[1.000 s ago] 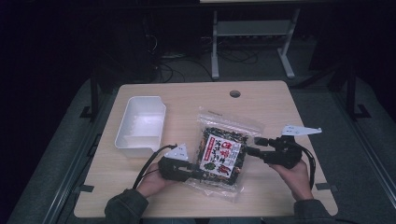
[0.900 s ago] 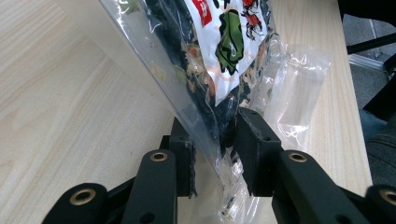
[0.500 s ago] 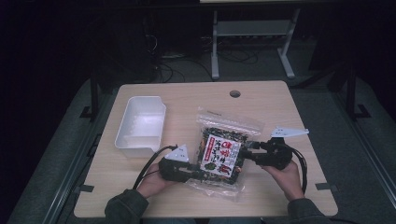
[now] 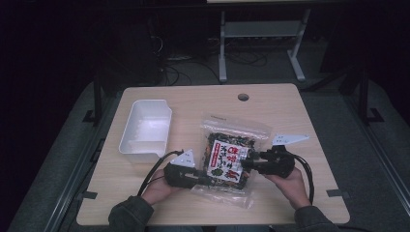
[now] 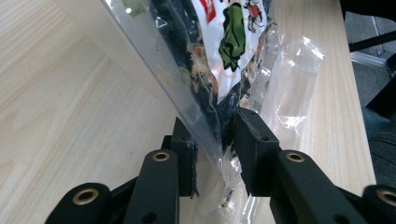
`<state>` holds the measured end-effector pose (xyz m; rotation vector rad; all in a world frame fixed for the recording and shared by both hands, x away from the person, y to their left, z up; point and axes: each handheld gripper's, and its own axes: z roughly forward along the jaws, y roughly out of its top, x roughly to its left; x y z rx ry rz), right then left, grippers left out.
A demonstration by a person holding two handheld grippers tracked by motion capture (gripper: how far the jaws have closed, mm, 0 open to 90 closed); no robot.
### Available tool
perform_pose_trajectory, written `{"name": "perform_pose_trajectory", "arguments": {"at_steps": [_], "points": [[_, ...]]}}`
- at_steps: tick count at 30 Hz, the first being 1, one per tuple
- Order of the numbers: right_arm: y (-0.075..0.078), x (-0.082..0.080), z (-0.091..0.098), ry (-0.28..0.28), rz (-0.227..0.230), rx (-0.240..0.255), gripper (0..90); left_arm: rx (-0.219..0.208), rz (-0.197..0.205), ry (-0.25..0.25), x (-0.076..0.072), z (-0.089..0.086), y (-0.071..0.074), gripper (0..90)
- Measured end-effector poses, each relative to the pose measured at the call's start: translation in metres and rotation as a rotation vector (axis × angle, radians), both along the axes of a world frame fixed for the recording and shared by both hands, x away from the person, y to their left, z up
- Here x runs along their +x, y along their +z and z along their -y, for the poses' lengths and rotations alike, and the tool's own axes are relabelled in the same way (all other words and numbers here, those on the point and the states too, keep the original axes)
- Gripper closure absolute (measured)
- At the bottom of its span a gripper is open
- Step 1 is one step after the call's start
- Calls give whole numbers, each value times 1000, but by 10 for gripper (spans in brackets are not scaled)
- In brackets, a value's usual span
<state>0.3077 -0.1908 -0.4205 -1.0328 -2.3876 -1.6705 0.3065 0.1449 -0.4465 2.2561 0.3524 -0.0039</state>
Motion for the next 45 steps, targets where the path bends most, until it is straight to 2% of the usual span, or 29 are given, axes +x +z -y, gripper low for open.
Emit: {"name": "perform_pose_trajectory", "arguments": {"at_steps": [7,8,12,14,18,24,28,29,30,31,32,33,39,45], "points": [[1,-3,-6,58,7,40,637,-3,5,2,0,0,-1,696],[3,-4,-10,72,27,37,674,2,5,3,0,0,-1,693],[4,-5,-9,97,20,70,735,-8,-2,15,1,-2,-1,657],[6,-6,-8,115,21,86,745,-14,-3,21,2,-3,-1,641],[11,-10,-9,107,30,85,753,-10,16,38,1,-5,0,606],[23,-16,-1,43,52,93,757,-35,39,84,0,-13,5,537],[33,-20,10,-39,76,101,757,11,80,109,-6,-20,9,487],[33,-20,10,-39,76,101,757,11,80,109,-6,-20,9,478],[36,-21,15,-100,85,99,757,23,91,111,-10,-24,9,472],[37,-21,16,-119,91,97,758,33,99,114,-12,-26,10,462],[37,-21,16,-119,91,97,758,33,99,114,-12,-26,10,452],[39,-22,15,-172,96,83,757,41,106,118,-14,-28,10,440],[43,-25,6,-287,125,35,759,57,125,131,-23,-37,11,387],[52,-23,-5,-352,167,70,760,60,131,144,-30,-48,12,352]]}}
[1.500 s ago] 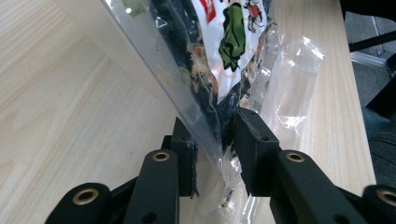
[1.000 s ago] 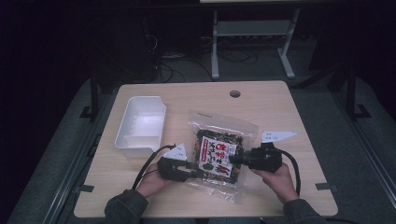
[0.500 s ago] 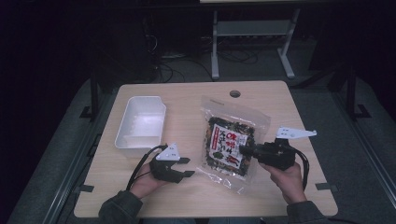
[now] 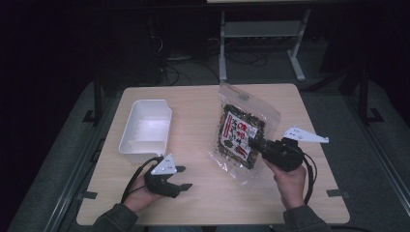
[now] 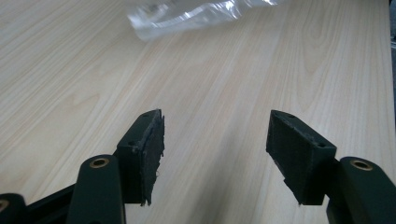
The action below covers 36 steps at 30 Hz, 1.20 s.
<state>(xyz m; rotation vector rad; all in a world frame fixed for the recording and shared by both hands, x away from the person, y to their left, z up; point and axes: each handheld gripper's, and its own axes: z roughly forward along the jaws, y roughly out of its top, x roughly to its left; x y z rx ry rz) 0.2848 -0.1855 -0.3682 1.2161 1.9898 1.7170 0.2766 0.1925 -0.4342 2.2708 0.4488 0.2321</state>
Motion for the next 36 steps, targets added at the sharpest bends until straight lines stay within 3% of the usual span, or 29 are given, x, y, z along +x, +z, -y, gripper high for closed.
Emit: {"name": "perform_pose_trajectory", "arguments": {"at_steps": [9,16,23,32,36], "points": [[16,17,-35,-44,35,-9,760,-1,12,7,-10,-11,3,304],[27,34,-67,-33,65,-15,760,-15,18,48,-12,-26,5,289],[38,52,-102,-23,110,-4,760,4,16,58,-16,-37,2,284],[49,76,-144,-32,144,-4,760,4,15,71,-15,-42,2,279],[49,84,-154,-35,145,1,760,2,13,75,-15,-43,2,278]]}}
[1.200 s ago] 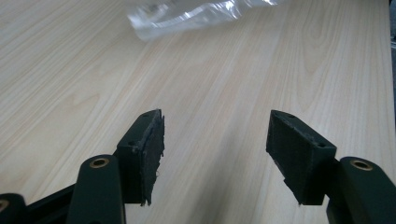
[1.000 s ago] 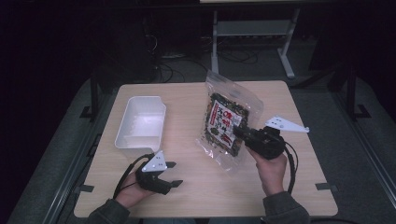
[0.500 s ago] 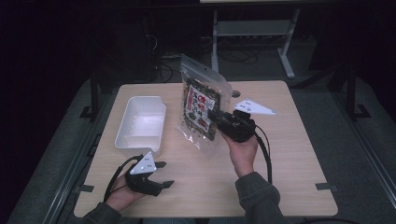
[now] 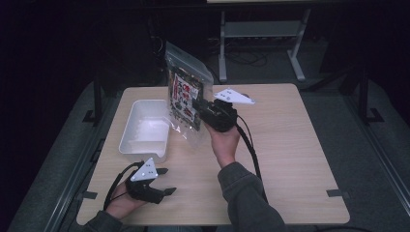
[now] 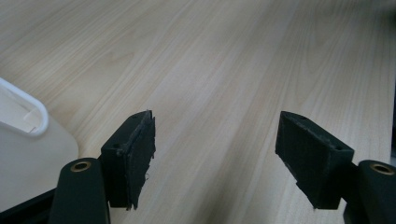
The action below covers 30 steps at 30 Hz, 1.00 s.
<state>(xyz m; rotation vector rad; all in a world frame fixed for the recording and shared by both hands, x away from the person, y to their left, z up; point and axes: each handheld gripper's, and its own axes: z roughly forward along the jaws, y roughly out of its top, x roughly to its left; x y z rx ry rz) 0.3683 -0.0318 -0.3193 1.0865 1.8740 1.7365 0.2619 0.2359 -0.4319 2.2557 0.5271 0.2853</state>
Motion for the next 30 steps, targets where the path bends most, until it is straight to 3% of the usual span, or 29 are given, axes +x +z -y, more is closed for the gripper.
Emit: {"name": "perform_pose_trajectory", "arguments": {"at_steps": [14,21,25,30], "points": [[-5,33,-62,-16,21,0,760,-5,-8,52,-3,-29,-1,276],[-8,45,-95,-24,29,-22,760,-17,-7,60,-2,-34,-1,276],[-10,48,-105,-31,32,-34,760,-18,-7,62,-2,-35,-1,276],[-22,56,-120,-36,35,-77,760,-23,-7,63,-1,-36,-1,276]]}}
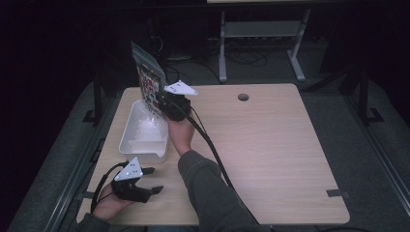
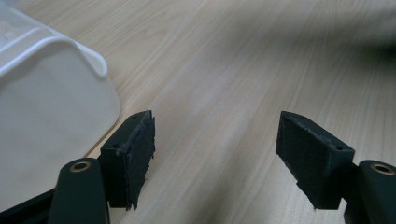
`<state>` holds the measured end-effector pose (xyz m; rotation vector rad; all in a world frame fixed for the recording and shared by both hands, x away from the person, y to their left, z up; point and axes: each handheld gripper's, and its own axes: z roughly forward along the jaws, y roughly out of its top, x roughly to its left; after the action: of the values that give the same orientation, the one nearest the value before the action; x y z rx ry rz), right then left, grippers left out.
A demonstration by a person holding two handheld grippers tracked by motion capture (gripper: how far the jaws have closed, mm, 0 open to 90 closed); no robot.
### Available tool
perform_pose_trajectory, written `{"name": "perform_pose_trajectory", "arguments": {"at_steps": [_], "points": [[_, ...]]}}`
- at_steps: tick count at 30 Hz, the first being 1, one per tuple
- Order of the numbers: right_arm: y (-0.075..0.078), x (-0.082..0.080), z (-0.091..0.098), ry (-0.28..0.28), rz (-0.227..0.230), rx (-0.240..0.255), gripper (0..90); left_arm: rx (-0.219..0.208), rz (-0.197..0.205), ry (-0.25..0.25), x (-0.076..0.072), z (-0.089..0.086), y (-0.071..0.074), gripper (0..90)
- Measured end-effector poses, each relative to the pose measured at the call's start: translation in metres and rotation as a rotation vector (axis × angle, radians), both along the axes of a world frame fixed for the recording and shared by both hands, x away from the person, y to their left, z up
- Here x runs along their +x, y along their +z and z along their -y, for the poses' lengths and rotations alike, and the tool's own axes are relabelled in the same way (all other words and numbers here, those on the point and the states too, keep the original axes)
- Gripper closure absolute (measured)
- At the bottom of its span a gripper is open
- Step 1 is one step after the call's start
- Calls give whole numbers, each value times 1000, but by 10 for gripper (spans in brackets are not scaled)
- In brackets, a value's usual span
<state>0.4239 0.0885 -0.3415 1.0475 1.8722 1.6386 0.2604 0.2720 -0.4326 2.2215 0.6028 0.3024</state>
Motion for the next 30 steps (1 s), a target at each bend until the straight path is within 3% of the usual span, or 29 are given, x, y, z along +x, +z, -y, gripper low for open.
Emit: {"name": "perform_pose_trajectory", "arguments": {"at_steps": [16,19,30], "points": [[-41,5,-34,-15,-29,-89,760,-5,-2,7,1,-2,-1,276],[-48,6,-35,-24,-48,-75,761,-13,-6,13,2,-2,-1,276],[-55,2,-34,-32,-51,-104,759,-6,-6,10,2,-2,-1,276]]}}
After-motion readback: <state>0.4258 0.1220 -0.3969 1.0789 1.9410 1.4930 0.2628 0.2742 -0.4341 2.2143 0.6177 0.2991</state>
